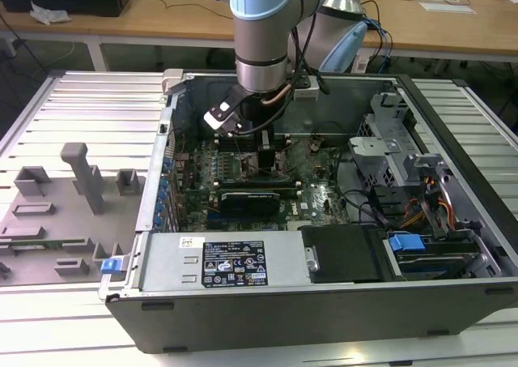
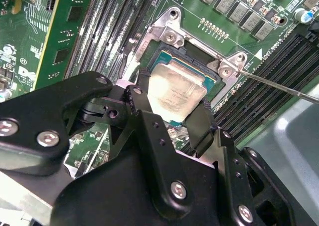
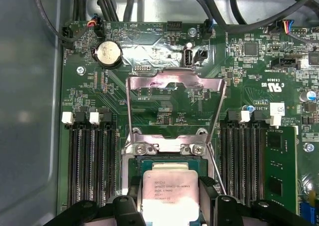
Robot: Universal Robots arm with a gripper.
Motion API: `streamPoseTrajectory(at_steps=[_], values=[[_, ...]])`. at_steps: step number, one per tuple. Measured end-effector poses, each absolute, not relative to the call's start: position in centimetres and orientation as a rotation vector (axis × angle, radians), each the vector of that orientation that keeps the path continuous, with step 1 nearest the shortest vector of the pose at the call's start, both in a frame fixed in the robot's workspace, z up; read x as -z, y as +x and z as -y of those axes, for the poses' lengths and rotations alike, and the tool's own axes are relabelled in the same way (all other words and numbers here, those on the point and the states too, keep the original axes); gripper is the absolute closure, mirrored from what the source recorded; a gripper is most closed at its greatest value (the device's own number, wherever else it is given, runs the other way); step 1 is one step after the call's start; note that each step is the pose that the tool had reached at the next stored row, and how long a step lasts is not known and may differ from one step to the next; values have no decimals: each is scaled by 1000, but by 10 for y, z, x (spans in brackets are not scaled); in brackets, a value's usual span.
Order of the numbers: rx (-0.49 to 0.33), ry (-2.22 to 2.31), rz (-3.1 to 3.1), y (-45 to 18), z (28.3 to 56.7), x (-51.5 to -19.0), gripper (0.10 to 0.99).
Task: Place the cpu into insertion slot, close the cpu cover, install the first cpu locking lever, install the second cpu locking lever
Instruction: 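Place the cpu into insertion slot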
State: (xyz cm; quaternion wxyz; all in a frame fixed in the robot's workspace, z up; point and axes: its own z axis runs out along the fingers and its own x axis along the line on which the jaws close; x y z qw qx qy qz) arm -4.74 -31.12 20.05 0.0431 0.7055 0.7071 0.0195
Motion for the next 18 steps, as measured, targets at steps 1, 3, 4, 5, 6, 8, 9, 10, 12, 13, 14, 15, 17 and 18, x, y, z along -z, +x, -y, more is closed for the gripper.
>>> streamPoseTrajectory(at_steps=[1,3,4,5,6,8,9,10,12,13,14,15,17,18], values=[[-60,2158,-2163,-47,311,-200,545],[-60,2158,-2163,-47,311,-200,545],[-60,2158,-2162,-47,311,-200,545],[-60,2158,-2163,-47,311,-200,545],[-60,2158,-2163,-47,311,-200,533],[-60,2158,-2162,-48,311,-200,471],[-60,2158,-2163,-48,311,-200,471],[-60,2158,-2163,-48,311,-200,471],[-60,2158,-2162,-48,311,-200,471],[-59,2157,-2162,-48,311,-200,471],[-58,2157,-2162,-48,311,-202,471],[-57,2156,-2162,-48,311,-203,471],[-57,2156,-2161,-48,311,-205,471],[-57,2156,-2161,-48,311,-205,471]])
